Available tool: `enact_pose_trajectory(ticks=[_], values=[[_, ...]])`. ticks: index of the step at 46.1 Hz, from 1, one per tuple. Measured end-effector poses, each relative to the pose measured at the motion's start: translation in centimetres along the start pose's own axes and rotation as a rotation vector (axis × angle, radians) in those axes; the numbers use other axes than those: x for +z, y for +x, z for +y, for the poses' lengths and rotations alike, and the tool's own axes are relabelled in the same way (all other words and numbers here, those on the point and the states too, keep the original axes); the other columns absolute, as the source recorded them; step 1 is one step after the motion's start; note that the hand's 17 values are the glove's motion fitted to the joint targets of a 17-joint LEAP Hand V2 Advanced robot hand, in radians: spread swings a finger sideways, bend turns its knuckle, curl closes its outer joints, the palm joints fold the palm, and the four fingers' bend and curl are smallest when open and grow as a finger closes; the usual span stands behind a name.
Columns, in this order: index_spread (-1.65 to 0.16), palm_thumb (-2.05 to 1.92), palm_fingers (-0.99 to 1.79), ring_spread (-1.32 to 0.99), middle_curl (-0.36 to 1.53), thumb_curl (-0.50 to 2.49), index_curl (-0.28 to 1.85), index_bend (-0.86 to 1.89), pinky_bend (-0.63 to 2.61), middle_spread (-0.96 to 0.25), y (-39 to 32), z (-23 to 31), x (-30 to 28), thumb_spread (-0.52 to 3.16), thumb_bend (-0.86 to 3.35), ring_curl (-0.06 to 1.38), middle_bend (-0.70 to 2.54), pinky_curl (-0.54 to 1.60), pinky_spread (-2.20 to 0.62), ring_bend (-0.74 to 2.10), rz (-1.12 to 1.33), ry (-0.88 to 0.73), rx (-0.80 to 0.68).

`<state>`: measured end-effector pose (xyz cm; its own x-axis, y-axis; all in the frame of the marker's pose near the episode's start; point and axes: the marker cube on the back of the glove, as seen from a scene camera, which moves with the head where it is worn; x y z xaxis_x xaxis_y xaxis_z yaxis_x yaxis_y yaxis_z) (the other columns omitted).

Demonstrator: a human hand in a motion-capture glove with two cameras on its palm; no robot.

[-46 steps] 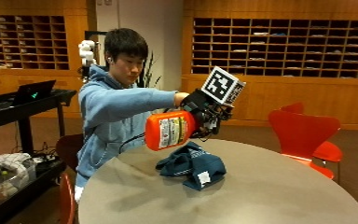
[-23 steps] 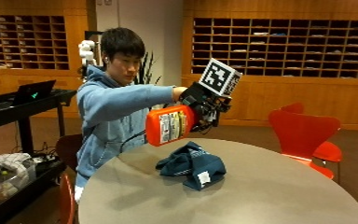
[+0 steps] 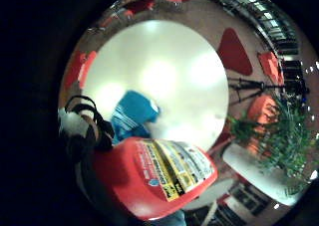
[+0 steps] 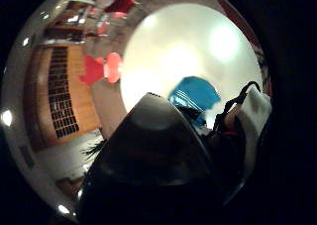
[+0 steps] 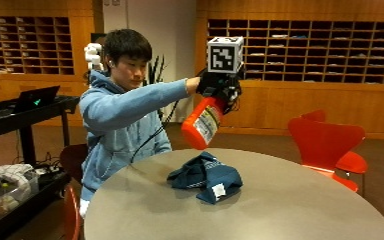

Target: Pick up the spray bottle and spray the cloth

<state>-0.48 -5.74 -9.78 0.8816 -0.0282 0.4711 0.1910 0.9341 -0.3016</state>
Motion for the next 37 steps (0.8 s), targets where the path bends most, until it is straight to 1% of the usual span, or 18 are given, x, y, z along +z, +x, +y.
enact_pose_trajectory(ticks=[5,8,14,18,21,26,31,37], values=[[-0.2,0.85,1.4,-0.18,0.48,0.8,0.52,0.42,0.37,-0.13,-2.3,-0.2,-1.7,0.35,-0.03,0.43,0.57,0.38,-0.24,0.58,-0.165,0.196,-0.089],[-0.2,0.85,1.4,-0.18,0.48,0.8,0.52,0.42,0.38,-0.13,-3.6,-0.4,-2.2,0.35,-0.03,0.43,0.57,0.38,-0.24,0.58,-0.312,0.297,-0.119],[-0.2,0.86,1.4,-0.18,0.48,0.81,0.52,0.42,0.37,-0.13,-5.4,-1.8,-1.3,0.34,-0.03,0.43,0.57,0.38,-0.24,0.58,-0.644,0.508,-0.064],[-0.2,0.86,1.4,-0.18,0.48,0.81,0.52,0.42,0.37,-0.13,-6.3,-3.2,0.5,0.34,-0.03,0.43,0.57,0.38,-0.24,0.58,-0.803,0.559,-0.014],[-0.2,0.86,1.4,-0.18,0.48,0.81,0.52,0.42,0.38,-0.13,-7.1,-4.2,2.3,0.33,-0.03,0.43,0.56,0.38,-0.24,0.58,-0.848,0.583,0.02],[-0.19,0.86,1.4,-0.17,0.48,0.81,0.52,0.42,0.37,-0.12,-7.9,-5.8,5.3,0.33,-0.03,0.43,0.57,0.38,-0.24,0.58,-0.854,0.647,0.074],[-0.19,0.87,1.4,-0.17,0.48,0.81,0.52,0.42,0.37,-0.12,-7.7,-7.4,7.7,0.33,-0.03,0.43,0.57,0.38,-0.23,0.58,-0.86,0.703,0.125],[-0.19,0.87,1.4,-0.17,0.48,0.81,0.52,0.42,0.38,-0.12,-7.0,-9.9,10.5,0.33,-0.03,0.43,0.57,0.38,-0.23,0.58,-0.874,0.73,0.193]])
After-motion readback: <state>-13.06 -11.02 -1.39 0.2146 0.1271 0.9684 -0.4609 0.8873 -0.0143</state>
